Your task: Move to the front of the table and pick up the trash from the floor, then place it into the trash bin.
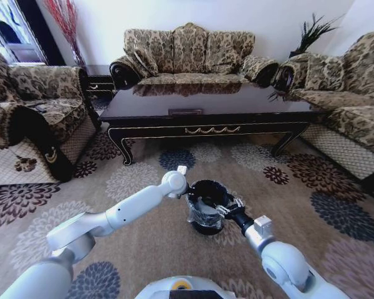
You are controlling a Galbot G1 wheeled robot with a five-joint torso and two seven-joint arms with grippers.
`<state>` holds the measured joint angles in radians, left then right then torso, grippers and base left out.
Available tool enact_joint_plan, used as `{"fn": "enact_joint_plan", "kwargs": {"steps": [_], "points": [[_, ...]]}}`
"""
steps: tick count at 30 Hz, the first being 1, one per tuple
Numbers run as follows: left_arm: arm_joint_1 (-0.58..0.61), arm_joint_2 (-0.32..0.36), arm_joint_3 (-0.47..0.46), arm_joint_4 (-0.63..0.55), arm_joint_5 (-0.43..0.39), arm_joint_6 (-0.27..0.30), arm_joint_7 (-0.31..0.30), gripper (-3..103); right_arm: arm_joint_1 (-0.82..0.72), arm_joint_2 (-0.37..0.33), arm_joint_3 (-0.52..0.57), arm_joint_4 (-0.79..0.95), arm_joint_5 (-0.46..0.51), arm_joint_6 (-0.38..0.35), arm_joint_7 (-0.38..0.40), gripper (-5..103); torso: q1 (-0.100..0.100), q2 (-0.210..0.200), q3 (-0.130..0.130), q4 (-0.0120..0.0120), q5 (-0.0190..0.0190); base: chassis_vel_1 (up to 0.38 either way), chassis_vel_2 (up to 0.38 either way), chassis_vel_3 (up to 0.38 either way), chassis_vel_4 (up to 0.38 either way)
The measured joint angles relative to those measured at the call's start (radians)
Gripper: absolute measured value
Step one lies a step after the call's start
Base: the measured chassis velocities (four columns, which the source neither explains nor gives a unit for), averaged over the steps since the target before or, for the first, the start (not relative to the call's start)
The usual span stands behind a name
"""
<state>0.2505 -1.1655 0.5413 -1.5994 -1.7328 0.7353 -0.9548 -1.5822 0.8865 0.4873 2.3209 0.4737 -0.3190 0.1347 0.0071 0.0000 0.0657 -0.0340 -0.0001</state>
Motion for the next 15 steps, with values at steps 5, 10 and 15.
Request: {"fn": "enact_joint_plan", "kwargs": {"steps": [5, 10, 15], "points": [[0.012, 0.052, -0.044, -0.032, 0.021, 0.000, 0.004, 4, -0.005, -0.003, 0.079, 0.030, 0.037, -0.008, 0.010, 97, 0.000, 0.000, 0.000, 0.0002, 0.0000, 0.000, 0.000, 0.000, 0.000], [0.040, 0.112, -0.094, -0.058, 0.007, 0.000, 0.004, 4, -0.006, 0.001, 0.188, 0.057, 0.090, -0.019, 0.022, 100, 0.000, 0.000, 0.000, 0.0000, -0.0001, 0.000, 0.000, 0.000, 0.000], [0.111, 0.178, -0.160, -0.095, 0.007, 0.000, 0.004, 4, -0.031, 0.010, 0.282, 0.075, 0.111, -0.019, 0.027, 100, 0.000, 0.000, 0.000, -0.0004, -0.0003, 0.000, 0.000, 0.000, 0.000]]}}
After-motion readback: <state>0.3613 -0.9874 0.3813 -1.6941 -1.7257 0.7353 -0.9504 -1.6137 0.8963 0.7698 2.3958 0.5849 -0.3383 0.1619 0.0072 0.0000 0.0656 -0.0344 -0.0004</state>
